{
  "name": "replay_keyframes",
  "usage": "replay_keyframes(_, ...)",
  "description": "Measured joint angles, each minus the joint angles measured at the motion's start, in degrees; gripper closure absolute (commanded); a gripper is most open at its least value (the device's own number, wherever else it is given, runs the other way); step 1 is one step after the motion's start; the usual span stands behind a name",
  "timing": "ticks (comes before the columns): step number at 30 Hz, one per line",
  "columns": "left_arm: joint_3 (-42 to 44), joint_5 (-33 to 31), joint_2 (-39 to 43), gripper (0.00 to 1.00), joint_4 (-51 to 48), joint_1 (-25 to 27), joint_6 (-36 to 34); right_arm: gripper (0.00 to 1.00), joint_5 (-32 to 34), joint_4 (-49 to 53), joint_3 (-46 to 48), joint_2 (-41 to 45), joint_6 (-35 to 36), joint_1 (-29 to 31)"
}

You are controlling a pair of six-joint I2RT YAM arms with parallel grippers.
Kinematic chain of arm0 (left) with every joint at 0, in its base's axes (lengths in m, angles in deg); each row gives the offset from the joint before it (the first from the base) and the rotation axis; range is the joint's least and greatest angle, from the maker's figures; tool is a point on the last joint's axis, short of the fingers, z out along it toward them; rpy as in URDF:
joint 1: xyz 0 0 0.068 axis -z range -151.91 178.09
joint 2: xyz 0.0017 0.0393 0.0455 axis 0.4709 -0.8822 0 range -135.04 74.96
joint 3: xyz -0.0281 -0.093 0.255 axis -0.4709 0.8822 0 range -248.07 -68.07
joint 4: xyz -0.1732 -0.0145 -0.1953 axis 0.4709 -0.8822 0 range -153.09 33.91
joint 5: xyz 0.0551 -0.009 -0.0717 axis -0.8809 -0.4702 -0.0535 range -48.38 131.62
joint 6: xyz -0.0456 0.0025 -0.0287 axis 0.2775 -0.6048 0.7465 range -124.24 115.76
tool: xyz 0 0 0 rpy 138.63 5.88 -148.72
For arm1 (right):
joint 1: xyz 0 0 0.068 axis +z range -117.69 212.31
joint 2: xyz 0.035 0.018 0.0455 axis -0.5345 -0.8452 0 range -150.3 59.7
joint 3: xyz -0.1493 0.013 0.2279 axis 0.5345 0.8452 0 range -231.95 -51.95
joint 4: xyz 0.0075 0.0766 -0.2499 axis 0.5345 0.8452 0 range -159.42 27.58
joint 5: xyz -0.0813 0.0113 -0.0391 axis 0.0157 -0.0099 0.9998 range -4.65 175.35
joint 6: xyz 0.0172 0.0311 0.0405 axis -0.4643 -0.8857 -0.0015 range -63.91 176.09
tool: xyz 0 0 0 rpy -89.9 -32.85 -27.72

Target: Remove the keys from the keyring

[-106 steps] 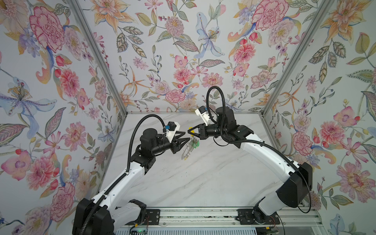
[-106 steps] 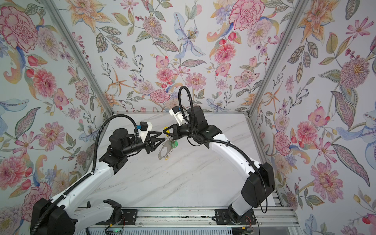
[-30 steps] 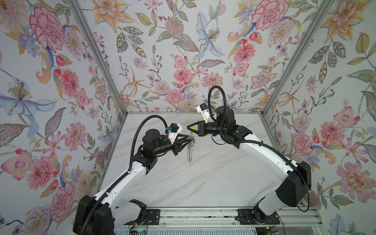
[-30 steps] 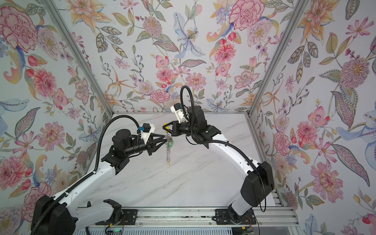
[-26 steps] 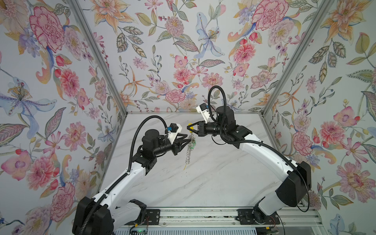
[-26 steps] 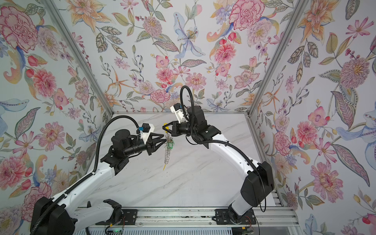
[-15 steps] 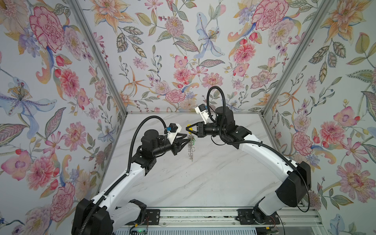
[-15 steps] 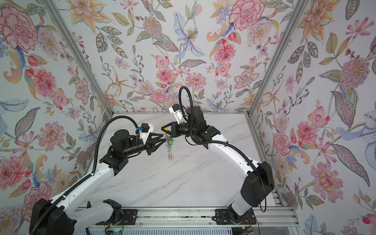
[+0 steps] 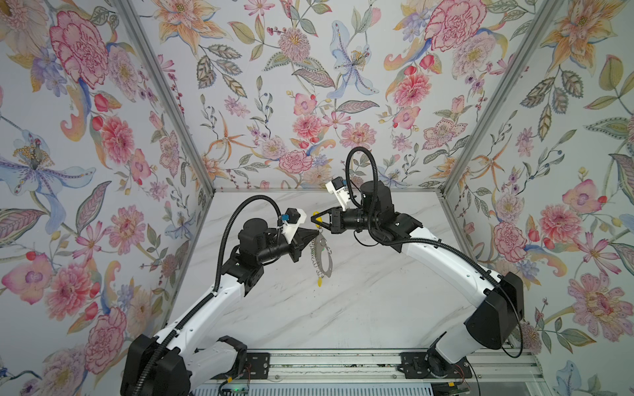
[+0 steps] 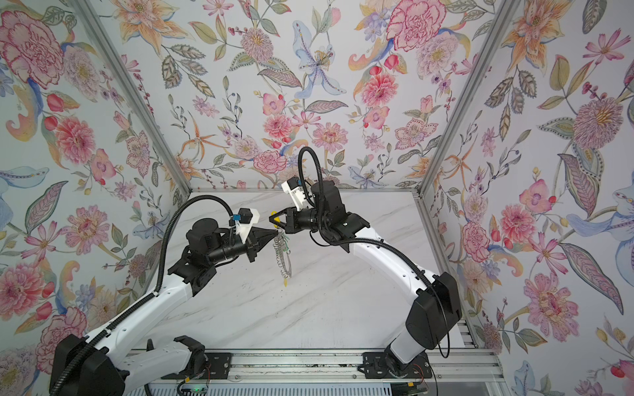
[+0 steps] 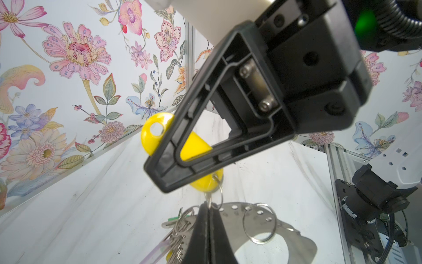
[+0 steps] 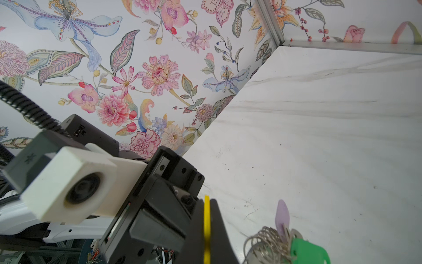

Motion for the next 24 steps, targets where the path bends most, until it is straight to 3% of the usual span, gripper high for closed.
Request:
replay_keyframes(13, 0.5, 0.2, 0.0, 1.00, 2.6, 0.4, 1.7, 1.00, 1.9, -4.1, 8.9, 4.1, -2.6, -3.7)
replay_keyframes(24, 11.3, -1.9, 2.0, 1.00, 22.3, 0.6, 12.5, 1.00, 0.5, -11.1, 13.0, 4.5, -7.9, -2.8)
